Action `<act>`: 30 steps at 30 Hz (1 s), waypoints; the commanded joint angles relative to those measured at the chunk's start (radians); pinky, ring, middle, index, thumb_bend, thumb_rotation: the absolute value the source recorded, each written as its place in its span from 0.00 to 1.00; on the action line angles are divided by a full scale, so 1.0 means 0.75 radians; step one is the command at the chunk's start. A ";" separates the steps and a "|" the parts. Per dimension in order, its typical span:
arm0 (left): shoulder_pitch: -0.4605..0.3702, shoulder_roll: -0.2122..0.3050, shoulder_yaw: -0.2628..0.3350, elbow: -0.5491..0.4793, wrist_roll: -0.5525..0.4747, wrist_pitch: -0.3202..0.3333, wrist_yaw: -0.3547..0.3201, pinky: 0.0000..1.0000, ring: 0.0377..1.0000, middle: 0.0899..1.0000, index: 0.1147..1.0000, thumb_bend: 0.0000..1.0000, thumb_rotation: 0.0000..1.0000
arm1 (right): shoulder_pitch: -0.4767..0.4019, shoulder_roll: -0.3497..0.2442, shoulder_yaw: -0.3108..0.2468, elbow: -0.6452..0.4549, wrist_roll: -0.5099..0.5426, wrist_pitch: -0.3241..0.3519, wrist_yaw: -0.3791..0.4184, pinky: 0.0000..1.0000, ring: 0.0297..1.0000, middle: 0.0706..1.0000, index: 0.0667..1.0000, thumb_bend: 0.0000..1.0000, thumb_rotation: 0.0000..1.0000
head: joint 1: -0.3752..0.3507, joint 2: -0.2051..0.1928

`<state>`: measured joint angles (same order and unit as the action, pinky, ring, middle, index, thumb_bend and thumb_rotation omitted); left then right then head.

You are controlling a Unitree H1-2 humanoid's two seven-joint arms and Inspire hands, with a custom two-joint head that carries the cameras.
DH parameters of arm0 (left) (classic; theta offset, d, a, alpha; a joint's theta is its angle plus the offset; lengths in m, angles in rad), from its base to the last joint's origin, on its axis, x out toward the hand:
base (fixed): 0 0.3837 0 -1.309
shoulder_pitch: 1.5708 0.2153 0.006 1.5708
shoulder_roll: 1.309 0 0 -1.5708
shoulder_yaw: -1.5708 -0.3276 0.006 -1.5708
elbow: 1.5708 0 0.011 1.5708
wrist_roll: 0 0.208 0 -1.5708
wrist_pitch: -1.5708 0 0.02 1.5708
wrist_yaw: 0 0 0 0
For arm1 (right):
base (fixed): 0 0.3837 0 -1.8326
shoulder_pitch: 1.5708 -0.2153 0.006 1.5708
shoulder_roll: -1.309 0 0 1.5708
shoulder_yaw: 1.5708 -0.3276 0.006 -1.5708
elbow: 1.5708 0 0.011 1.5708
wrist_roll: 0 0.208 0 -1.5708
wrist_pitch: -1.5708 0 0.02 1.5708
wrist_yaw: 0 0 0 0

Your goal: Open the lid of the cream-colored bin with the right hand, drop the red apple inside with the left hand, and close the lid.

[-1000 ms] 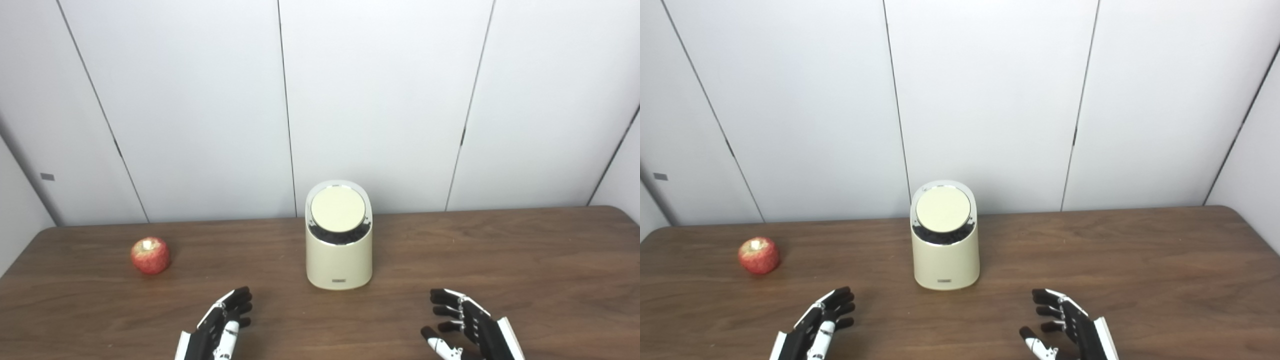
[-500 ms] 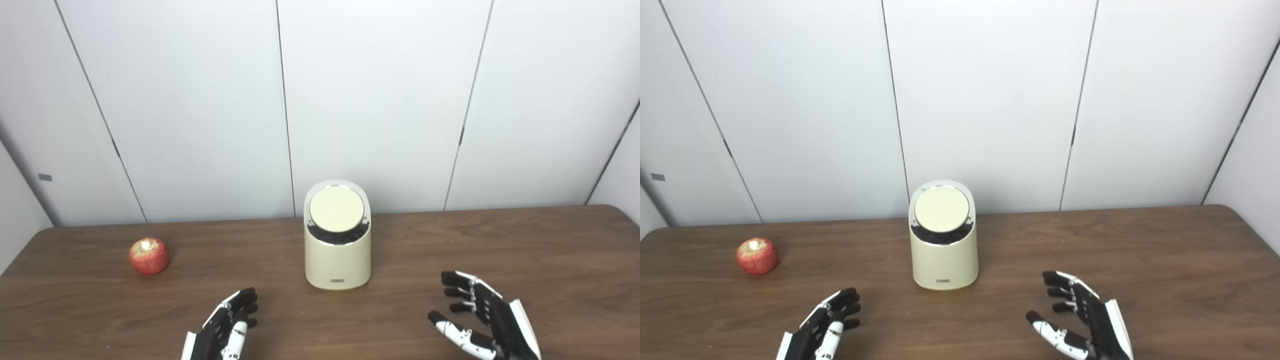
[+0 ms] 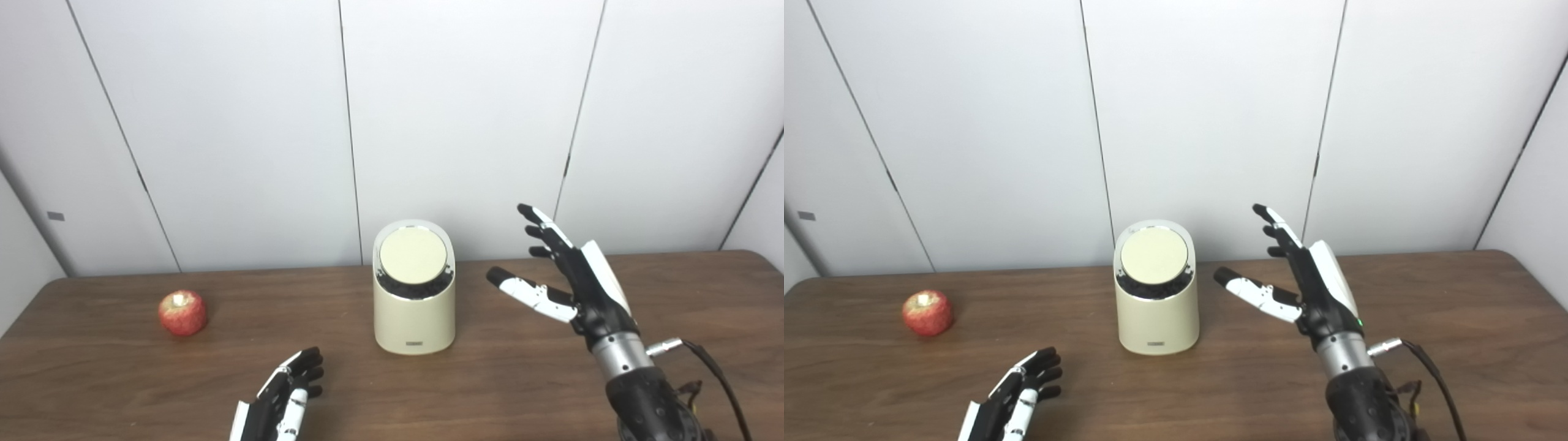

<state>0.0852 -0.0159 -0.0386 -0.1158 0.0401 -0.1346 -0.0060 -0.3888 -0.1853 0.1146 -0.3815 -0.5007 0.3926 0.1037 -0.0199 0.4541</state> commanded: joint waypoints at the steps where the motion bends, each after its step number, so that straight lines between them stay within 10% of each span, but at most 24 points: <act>1: 0.005 -0.010 -0.015 0.007 0.009 -0.025 0.000 0.75 0.79 0.81 0.81 0.19 0.69 | -0.111 0.008 0.021 -0.023 -0.056 0.015 0.007 0.75 0.86 0.95 0.95 0.70 0.67 | -0.001 0.001; 16: 0.022 -0.018 -0.025 -0.031 0.009 0.007 0.003 0.75 0.80 0.81 0.81 0.18 0.63 | -0.393 0.072 0.227 0.343 -0.322 0.034 -0.023 0.98 1.00 1.00 1.00 0.77 0.59 | -0.007 0.024; 30: 0.020 -0.025 -0.028 -0.015 0.010 -0.010 0.003 0.75 0.80 0.82 0.81 0.19 0.66 | -0.445 0.065 0.257 0.610 -0.355 -0.026 -0.100 1.00 1.00 1.00 1.00 0.67 0.47 | -0.010 0.004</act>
<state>0.0945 -0.0253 -0.0529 -0.1285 0.0501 -0.1230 -0.0053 -0.6729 -0.1253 0.3113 0.0793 -0.7479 0.4117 0.0670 -0.0261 0.4556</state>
